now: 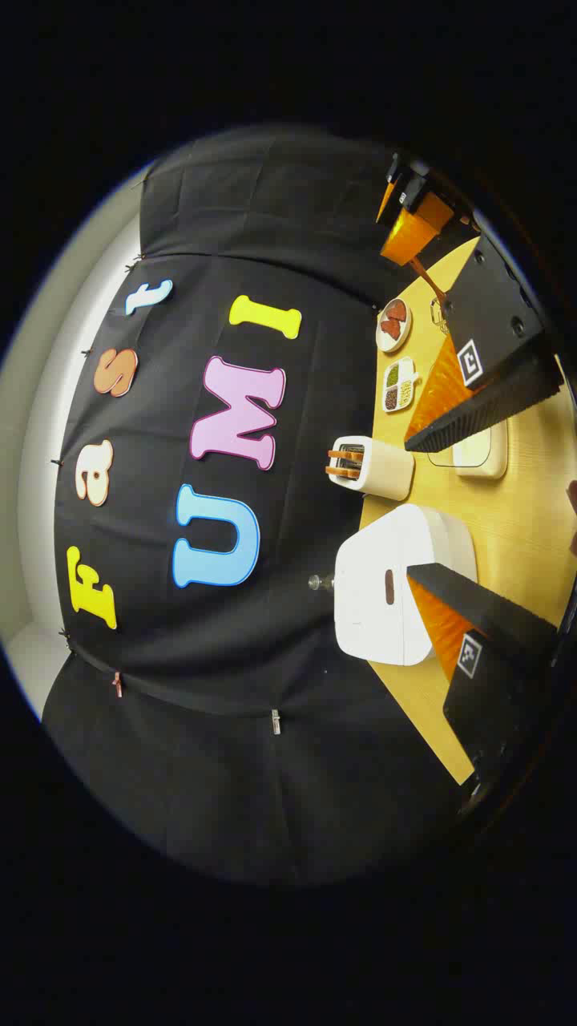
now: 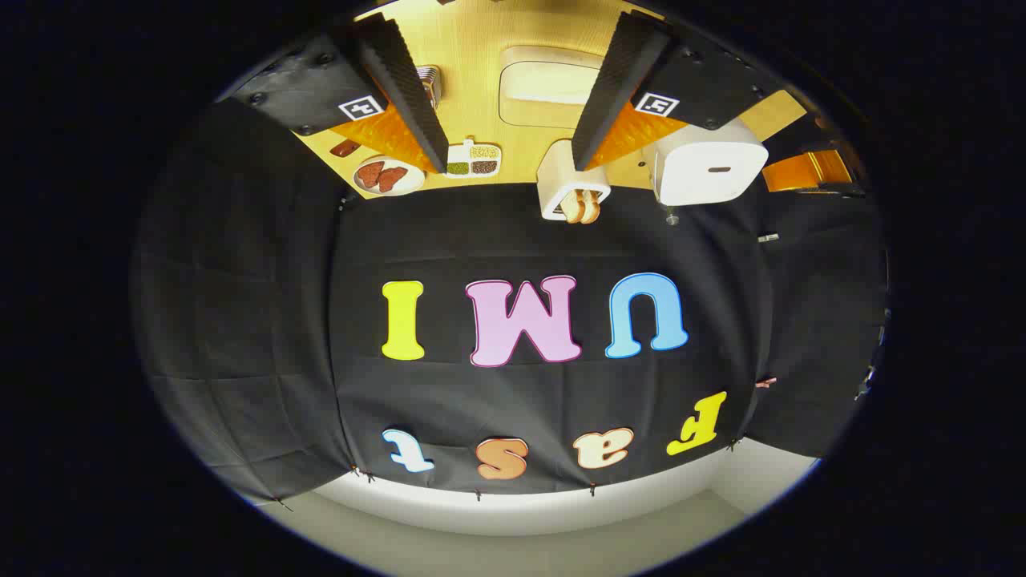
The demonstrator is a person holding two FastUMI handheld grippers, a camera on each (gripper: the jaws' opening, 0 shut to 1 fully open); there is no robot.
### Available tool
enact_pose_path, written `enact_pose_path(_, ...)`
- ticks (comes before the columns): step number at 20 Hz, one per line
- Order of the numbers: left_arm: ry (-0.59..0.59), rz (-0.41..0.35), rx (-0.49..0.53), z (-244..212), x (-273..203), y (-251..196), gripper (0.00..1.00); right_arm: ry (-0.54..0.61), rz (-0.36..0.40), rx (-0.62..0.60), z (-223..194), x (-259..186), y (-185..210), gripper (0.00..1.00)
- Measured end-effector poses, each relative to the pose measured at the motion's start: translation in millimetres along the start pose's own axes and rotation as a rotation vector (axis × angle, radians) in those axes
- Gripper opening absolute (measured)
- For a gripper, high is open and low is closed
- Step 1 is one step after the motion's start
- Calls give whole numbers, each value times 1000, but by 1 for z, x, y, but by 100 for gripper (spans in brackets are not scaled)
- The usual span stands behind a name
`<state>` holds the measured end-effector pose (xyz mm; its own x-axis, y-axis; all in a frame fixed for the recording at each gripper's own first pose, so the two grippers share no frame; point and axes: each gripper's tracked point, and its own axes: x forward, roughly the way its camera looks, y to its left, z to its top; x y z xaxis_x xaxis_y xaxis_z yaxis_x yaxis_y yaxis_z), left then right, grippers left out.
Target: Close the left gripper, press the button to open the rice cooker; take a wooden spoon from the chopstick holder with the right hand, scoop a spoonful of rice and pour it into the rice cooker, then put the wooden spoon back into the chopstick holder.
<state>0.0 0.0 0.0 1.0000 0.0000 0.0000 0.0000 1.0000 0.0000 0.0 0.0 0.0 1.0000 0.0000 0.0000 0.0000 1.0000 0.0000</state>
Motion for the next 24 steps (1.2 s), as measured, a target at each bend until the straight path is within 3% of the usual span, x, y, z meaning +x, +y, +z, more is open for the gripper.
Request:
enact_pose_path(10,-1,-1,32,3,12,3,96,-3,-12,-3,-1,0,-13,97)
enact_pose_path(15,22,-26,-1,-6,20,5,96,-6,-16,-12,1,0,-17,97)
enact_pose_path(20,21,-10,11,-8,27,16,96,0,-17,-20,0,-3,-19,97)
enact_pose_path(24,62,40,-56,-6,40,39,96,-1,-25,-24,1,-8,-23,97)
